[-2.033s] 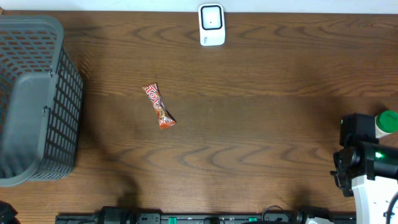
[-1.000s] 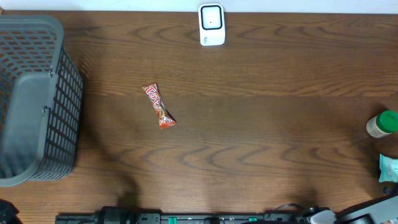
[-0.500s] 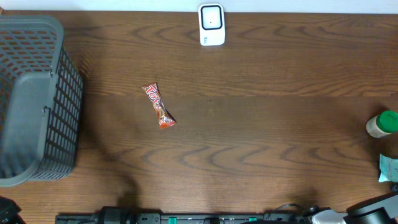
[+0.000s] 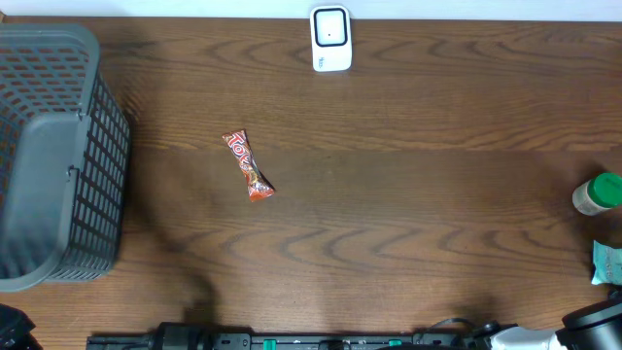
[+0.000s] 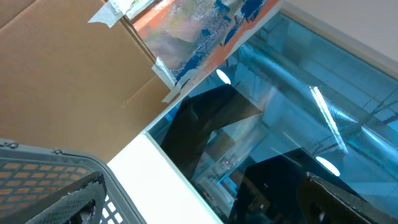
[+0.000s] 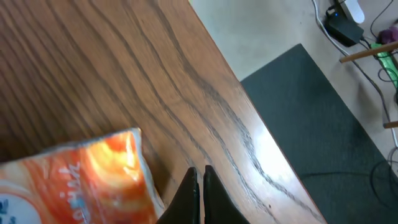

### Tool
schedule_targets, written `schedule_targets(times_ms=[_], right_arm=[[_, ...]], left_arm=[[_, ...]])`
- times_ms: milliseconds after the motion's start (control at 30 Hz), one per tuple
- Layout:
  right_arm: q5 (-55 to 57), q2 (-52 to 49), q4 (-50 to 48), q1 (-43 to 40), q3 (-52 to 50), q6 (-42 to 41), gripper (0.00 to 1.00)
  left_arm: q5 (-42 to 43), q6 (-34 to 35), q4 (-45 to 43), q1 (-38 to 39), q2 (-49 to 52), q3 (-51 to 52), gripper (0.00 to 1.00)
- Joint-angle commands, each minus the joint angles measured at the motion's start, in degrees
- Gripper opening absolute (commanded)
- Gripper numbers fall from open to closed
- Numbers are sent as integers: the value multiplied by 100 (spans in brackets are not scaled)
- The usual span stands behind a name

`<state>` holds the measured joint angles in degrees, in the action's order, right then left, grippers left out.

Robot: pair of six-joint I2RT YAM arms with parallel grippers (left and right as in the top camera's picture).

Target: Scan the item barcode

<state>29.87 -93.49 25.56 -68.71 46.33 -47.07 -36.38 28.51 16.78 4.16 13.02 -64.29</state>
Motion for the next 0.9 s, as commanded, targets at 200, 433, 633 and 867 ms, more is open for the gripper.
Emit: schedule_targets(times_ms=[200, 433, 633, 867], right_arm=[[306, -605, -271, 35, -2, 42, 1], [234, -649, -787, 20, -2, 94, 1], [-595, -682, -1292, 188, 11, 341, 2], [-1298, -1067, -1731, 785, 13, 146, 2]], left_arm=[[-33, -13, 98, -24, 26, 11, 98], [-33, -13, 120, -24, 125, 63, 98], [-33, -11, 48, -24, 321, 81, 98], [-33, -13, 11, -24, 376, 81, 98]])
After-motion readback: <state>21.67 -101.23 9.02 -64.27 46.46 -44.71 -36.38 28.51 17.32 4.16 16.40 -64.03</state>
